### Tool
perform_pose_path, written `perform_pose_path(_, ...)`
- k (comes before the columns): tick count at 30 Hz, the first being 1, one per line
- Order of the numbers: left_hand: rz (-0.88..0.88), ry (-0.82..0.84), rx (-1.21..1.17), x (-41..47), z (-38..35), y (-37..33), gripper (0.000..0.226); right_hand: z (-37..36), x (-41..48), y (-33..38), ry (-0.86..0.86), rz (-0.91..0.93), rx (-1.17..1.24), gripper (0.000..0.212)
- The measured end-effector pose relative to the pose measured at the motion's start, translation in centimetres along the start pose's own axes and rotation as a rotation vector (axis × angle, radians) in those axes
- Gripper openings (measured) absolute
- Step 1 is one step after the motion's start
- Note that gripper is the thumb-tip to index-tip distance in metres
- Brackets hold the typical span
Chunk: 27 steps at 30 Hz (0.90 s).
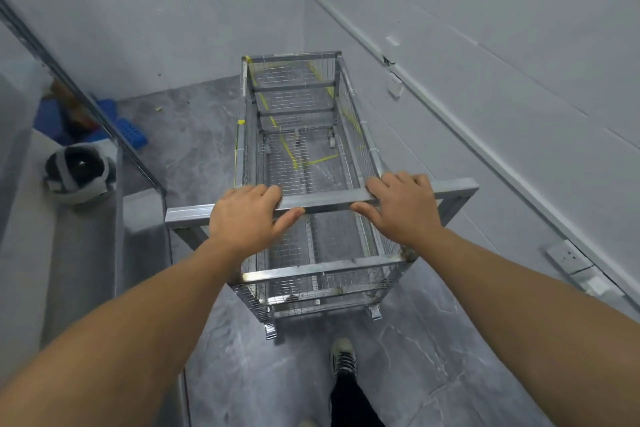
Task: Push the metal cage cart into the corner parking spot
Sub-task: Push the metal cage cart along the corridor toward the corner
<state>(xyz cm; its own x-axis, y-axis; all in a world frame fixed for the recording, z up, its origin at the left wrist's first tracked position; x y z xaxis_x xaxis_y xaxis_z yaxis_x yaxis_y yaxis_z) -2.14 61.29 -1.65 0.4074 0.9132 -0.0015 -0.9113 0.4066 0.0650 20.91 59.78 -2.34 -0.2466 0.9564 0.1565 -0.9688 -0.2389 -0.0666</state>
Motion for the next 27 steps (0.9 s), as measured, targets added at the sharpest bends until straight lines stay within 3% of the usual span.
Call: perform_pose_path(27,-0.043,-0.078,0.023,27.9,-0.6,15.2,0.051,-6.0,31.1,-4.0,0.077,-0.016,0.028,0.058)
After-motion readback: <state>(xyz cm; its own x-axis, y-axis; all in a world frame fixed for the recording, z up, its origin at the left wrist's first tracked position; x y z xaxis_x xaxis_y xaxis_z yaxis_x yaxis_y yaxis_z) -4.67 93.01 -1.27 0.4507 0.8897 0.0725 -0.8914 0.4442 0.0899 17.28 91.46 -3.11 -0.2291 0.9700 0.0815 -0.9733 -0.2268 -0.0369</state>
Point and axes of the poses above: each hand's wrist, its own x-axis towards the middle knuckle, its own z-axis out of the back of the hand, y = z × x, the point moved 9 cm from there along x, towards the middle knuckle, and after that the axes turned 12 degrees about y, right-handed, at the moved point
